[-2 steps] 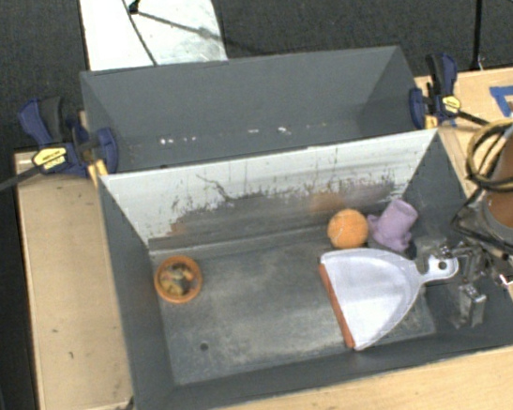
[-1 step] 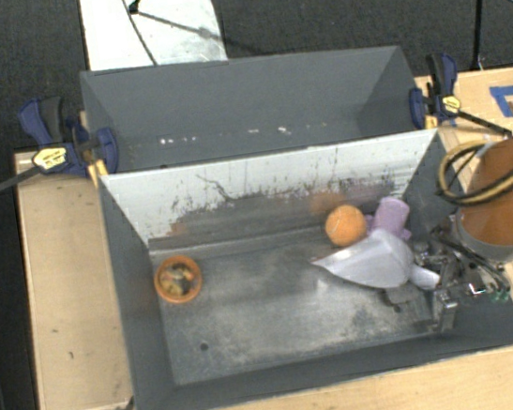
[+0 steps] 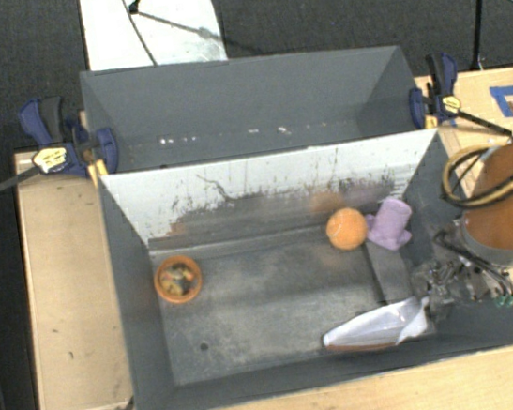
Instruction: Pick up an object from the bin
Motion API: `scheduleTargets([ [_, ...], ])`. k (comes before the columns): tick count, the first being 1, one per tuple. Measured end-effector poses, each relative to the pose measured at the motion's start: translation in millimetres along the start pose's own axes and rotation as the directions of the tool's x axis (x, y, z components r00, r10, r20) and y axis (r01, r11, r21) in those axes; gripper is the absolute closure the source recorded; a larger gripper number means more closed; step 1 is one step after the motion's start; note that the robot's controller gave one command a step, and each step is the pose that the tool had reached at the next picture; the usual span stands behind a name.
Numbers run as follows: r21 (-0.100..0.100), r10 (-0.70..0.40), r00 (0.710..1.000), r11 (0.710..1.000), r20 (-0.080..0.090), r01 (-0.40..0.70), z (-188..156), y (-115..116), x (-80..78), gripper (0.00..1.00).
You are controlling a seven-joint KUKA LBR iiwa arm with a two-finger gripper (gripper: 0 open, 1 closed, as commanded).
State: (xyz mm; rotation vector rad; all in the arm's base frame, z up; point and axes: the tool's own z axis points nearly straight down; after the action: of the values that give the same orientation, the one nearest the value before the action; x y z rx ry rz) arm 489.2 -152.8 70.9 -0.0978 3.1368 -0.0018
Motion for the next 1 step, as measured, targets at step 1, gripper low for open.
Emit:
scheduleTargets([
  [1, 0.0, 0.0, 1.0, 1.0, 0.0, 0.0, 0.1, 0.0, 0.1, 1.0],
])
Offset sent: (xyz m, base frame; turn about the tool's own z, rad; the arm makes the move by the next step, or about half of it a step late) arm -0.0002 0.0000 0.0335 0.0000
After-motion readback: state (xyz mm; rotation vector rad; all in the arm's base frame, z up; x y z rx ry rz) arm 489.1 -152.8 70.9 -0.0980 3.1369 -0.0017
